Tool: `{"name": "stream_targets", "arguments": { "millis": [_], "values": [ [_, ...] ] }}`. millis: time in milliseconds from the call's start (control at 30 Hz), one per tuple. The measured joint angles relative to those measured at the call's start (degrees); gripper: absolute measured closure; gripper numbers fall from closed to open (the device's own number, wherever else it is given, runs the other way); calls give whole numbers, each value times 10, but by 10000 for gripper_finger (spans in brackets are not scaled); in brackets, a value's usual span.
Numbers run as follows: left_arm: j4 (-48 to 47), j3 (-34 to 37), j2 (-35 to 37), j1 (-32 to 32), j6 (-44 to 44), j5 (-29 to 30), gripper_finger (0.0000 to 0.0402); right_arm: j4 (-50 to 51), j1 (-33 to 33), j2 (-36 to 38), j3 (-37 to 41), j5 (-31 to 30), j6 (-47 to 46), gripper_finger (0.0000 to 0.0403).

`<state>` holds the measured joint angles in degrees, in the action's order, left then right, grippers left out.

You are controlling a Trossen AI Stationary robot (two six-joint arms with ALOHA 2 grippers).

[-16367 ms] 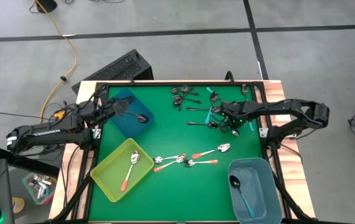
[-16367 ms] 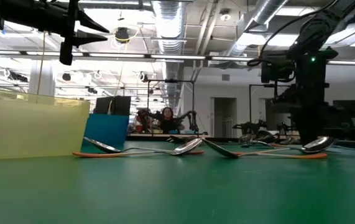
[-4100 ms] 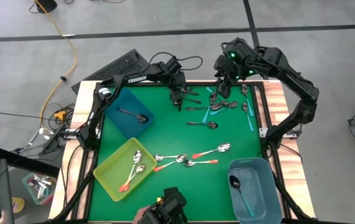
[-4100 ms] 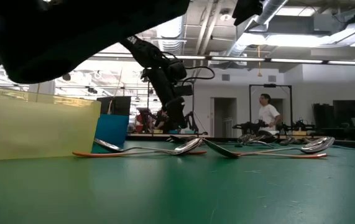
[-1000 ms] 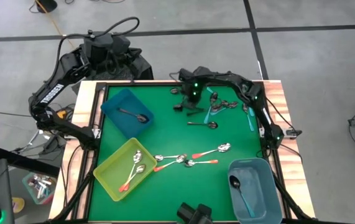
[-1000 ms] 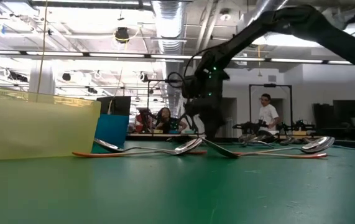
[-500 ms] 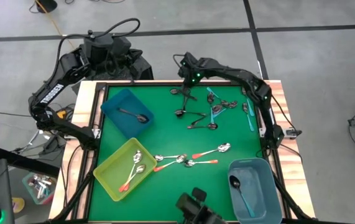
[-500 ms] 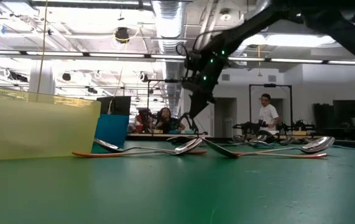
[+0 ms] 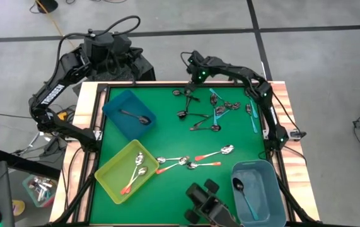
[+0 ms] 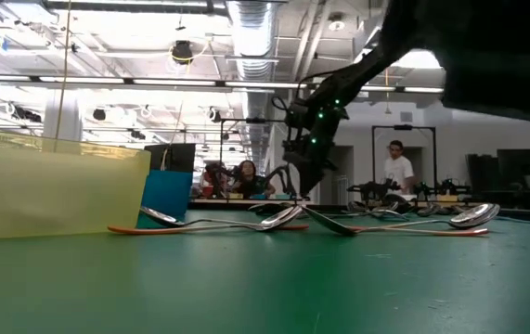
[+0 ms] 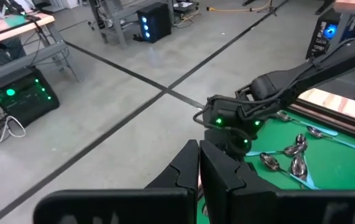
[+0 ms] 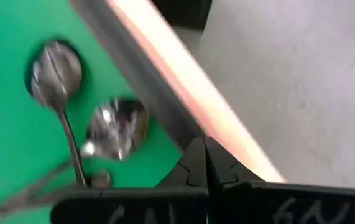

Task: Sort silverware by color (type)
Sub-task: Put the black spoon into the dark blue bin

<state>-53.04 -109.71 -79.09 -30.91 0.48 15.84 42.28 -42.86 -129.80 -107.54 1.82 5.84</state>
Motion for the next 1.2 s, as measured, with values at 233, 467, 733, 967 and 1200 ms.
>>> {"name": "stream_targets", "arguments": {
  "millis": [233, 467, 733, 967, 1200],
  "values": [
    [0, 0, 0, 0, 1, 0, 401, 25, 20, -31, 0, -8, 26, 403],
    [-3, 0, 0, -1, 8, 0, 401, 27, 34, -37, -39, 1, 113, 403],
    [-3, 0, 0, -1, 9, -3, 401, 52, 61, -33, -78, 209, 221, 403],
    [-2, 0, 0, -1, 23, -3, 401, 8, 73, -27, -90, -98, 270, 403],
    [-5, 0, 0, -1, 23, -2, 401, -24, 65, -51, -90, -66, 307, 403]
  ]
}}
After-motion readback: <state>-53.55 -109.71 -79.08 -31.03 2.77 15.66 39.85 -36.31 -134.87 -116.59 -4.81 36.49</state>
